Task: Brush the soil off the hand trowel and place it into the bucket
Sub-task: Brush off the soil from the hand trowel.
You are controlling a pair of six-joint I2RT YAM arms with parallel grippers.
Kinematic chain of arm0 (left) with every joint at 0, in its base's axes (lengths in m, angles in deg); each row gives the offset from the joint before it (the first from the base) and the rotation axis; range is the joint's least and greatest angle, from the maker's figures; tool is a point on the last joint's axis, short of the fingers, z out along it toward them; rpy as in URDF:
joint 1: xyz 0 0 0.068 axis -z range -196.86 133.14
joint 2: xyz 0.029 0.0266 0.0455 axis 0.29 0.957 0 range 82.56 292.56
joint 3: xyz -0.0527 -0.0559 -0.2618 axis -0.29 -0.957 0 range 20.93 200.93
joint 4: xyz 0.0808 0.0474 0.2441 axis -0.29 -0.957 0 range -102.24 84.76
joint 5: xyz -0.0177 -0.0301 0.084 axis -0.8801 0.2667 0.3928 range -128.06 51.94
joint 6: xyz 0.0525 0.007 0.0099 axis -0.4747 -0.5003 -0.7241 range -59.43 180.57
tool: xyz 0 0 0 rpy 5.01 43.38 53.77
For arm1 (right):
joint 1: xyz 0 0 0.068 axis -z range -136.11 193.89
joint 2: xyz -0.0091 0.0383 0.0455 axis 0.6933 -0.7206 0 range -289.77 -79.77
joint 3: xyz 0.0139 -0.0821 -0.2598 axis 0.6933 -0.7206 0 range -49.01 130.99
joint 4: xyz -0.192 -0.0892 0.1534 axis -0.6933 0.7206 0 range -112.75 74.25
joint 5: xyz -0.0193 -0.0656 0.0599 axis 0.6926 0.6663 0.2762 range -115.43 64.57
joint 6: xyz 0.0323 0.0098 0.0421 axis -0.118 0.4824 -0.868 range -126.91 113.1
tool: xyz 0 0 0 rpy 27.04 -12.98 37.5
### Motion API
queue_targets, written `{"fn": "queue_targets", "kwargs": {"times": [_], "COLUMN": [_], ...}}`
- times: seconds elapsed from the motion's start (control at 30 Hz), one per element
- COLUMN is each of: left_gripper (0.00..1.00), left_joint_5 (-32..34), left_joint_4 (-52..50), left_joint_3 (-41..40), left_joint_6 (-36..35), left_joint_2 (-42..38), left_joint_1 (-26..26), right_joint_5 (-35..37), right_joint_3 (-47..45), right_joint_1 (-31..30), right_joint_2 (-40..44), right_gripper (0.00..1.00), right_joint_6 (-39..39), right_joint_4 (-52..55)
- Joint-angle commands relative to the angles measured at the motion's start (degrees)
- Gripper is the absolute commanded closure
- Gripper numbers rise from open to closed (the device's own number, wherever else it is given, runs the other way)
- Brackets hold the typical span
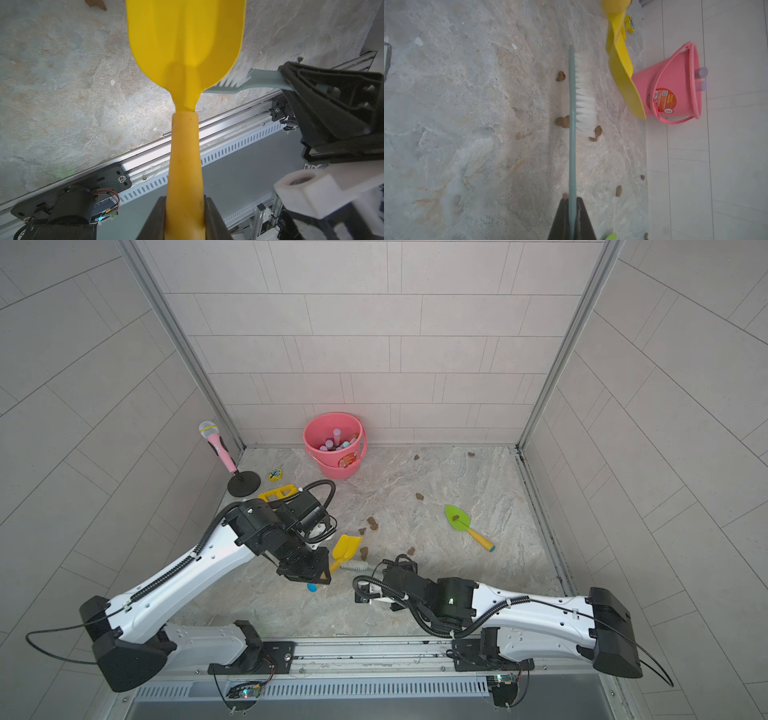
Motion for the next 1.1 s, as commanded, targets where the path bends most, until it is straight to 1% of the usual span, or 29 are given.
{"fn": "queue_targets", "kwargs": {"times": [0.0,0.17,0.27,0.4,0.53,0.63,0.77,0.87,0.93,1.0,1.07], "left_gripper": [1.00,1.00,1.00,1.00,1.00,1.00,1.00,1.00,1.00,1.00,1.00], "left_joint_5": [-1.0,-1.7,-3.1,-4.3,-4.6,-4.7,-3.7,-0.1,2.3,5.3,8.4], "left_joint_4": [-0.5,0.5,1.4,2.5,2.9,3.1,3.6,3.5,4.1,5.8,9.4], "left_joint_3": [-1.3,-2.9,-3.3,-3.5,-4.7,-4.4,-3.9,-3.1,-1.9,-0.2,0.6], "left_joint_6": [-0.5,0.3,0.6,0.6,0.6,0.7,0.5,0.1,0.0,1.5,3.3], "left_joint_2": [-1.0,-1.7,-2.1,-2.3,-2.2,-2.9,-3.3,-3.3,-3.1,-2.9,-2.7], "left_joint_1": [-0.3,-0.3,-0.3,-0.3,-0.3,-0.3,-0.3,-0.3,-0.4,-0.9,-2.5], "right_joint_5": [3.8,6.7,9.7,11.2,11.2,11.7,12.6,13.3,11.0,5.1,-3.7], "right_joint_3": [1.7,1.7,1.8,1.2,-1.4,-2.7,-4.5,-4.1,-2.6,-1.2,-0.4], "right_joint_1": [-1.2,-1.2,-0.8,1.0,5.4,8.4,10.3,12.3,14.5,17.7,22.5], "right_joint_2": [-0.6,-1.5,-2.9,-3.4,-2.0,-0.7,1.6,3.2,4.7,7.1,9.7], "right_gripper": [1.00,1.00,1.00,1.00,1.00,1.00,1.00,1.00,1.00,1.00,1.00], "right_joint_6": [12.1,16.1,15.2,12.9,9.0,5.8,2.0,-4.0,-11.1,-19.3,-28.4], "right_joint_4": [-5.8,-9.3,-10.2,-11.5,-14.4,-13.8,-12.7,-10.9,-8.2,-6.0,-5.0]}}
